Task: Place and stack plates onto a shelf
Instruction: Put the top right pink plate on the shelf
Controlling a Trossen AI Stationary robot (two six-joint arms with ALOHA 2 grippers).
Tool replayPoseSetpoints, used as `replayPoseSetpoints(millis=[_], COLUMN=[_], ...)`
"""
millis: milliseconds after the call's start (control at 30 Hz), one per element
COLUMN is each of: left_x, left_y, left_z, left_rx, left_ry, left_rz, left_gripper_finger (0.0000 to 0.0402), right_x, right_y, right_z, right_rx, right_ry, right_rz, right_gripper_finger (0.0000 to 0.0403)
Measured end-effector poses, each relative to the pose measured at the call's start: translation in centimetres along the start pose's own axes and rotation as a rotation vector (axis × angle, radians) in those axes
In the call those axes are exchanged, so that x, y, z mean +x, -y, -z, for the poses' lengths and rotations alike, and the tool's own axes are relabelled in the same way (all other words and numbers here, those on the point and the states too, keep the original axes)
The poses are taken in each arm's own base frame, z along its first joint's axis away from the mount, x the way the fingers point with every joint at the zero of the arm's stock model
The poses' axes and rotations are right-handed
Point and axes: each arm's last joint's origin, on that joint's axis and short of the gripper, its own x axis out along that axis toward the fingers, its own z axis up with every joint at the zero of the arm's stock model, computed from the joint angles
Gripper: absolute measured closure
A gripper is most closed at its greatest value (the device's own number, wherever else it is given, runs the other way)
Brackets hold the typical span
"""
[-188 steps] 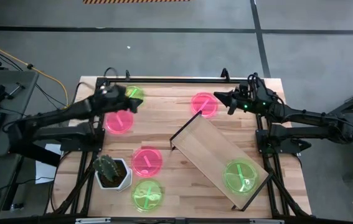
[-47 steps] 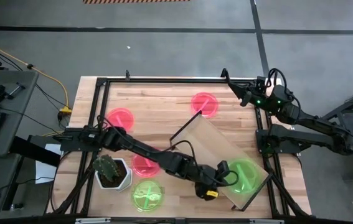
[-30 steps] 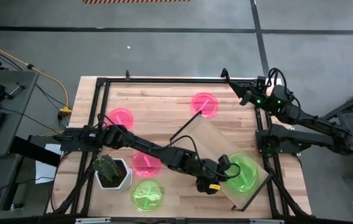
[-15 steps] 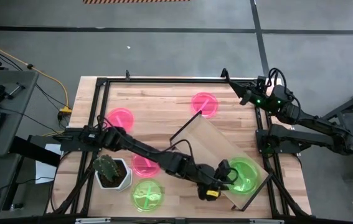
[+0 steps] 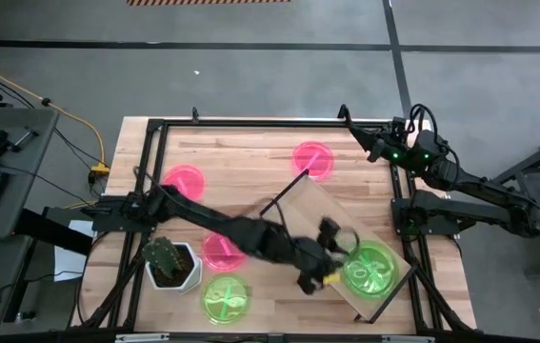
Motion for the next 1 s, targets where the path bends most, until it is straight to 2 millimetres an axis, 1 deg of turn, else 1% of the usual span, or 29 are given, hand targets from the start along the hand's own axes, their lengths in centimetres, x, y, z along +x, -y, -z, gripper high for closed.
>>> replayPoseSetpoints(millis=[33, 200, 300, 367, 467, 600, 767, 900, 1000], left_x=[-1.2, -6.6, -9.6, -11.0, -12.8, -15.4, -18.7, -21.4, -23.1], left_y=[-1.2, -6.8, -9.1, -9.8, -10.0, -9.3, -7.9, -7.8, -8.0], left_z=[-0.1, 0.6, 1.2, 1.8, 3.3, 6.2, 11.7, 16.2, 18.9], left_rx=[-0.06, -0.343, -0.446, -0.501, -0.566, -0.68, -0.797, -0.881, -0.899], left_ry=[-0.017, -0.089, -0.064, -0.032, 0.018, 0.169, 0.293, 0.303, 0.303], left_rz=[-0.001, 0.01, 0.023, 0.023, -0.009, -0.077, -0.22, -0.314, -0.331], left_gripper_finger=[0.0259, 0.0259, 0.0259, 0.0259, 0.0259, 0.0259, 0.0259, 0.0259, 0.0259], right_x=[0.0, 0.0, 0.0, -0.1, -0.1, -0.1, -0.1, 0.1, 0.8], right_y=[0.0, 0.2, 0.5, 0.6, 0.8, 0.9, 0.8, 0.9, 1.0], right_z=[0.0, 0.4, 0.7, 1.0, 1.3, 1.3, 1.4, 1.5, 1.8], right_rx=[0.003, 0.014, 0.01, 0.003, -0.009, -0.03, -0.027, 0.014, 0.04], right_ry=[-0.006, -0.05, -0.094, -0.125, -0.161, -0.172, -0.178, -0.196, -0.204], right_rz=[0.0, 0.009, 0.03, 0.04, 0.044, 0.048, 0.04, 0.038, 0.047], right_gripper_finger=[0.0403, 0.0402, 0.0402, 0.0402, 0.0402, 0.0402, 0.0402, 0.0402, 0.0402])
